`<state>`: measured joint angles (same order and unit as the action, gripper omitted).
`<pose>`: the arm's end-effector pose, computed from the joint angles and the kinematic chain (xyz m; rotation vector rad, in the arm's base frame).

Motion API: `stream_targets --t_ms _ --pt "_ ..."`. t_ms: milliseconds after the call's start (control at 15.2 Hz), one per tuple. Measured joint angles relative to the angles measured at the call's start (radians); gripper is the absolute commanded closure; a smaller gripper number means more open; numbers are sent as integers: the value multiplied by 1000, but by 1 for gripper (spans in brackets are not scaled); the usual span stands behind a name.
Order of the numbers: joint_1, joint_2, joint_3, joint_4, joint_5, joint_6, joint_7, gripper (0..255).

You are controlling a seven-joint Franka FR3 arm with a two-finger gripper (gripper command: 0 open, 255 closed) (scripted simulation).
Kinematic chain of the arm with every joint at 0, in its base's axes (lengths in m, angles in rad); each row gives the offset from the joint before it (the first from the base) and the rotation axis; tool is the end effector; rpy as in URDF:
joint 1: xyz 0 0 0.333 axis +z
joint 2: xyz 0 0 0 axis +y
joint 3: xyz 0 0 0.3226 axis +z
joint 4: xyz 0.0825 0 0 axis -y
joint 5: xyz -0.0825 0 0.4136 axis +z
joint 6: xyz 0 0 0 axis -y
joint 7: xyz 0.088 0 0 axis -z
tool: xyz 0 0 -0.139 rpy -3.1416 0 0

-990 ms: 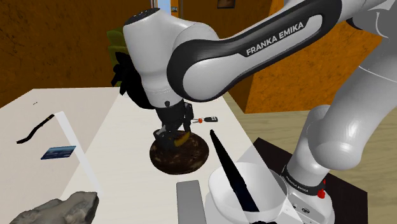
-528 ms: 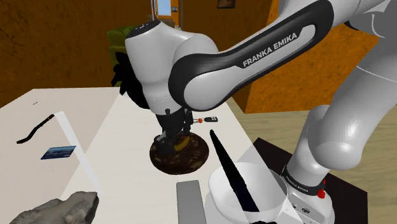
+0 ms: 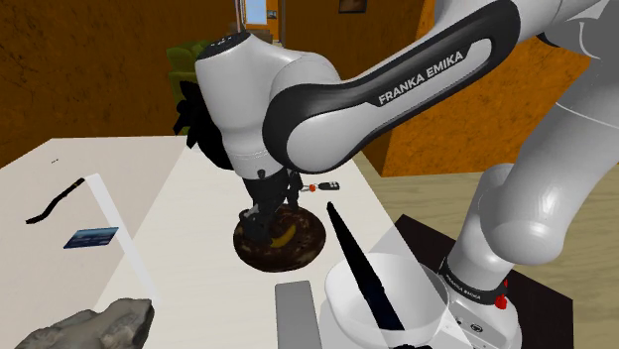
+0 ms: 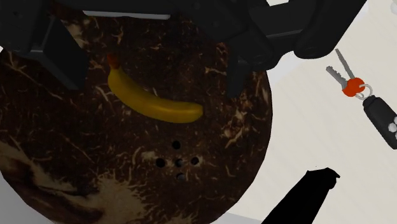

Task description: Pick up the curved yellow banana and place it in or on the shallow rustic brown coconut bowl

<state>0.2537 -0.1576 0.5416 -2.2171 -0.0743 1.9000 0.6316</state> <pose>0.3553 0.3531 0.3816 2.8970 0.2633 -0.0608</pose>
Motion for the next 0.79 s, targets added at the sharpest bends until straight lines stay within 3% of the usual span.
stream_targets --t_ms 396,792 --pt "4 -8 3 107 8 -113 -4 0" --pt "4 -10 3 119 9 -127 -6 0"
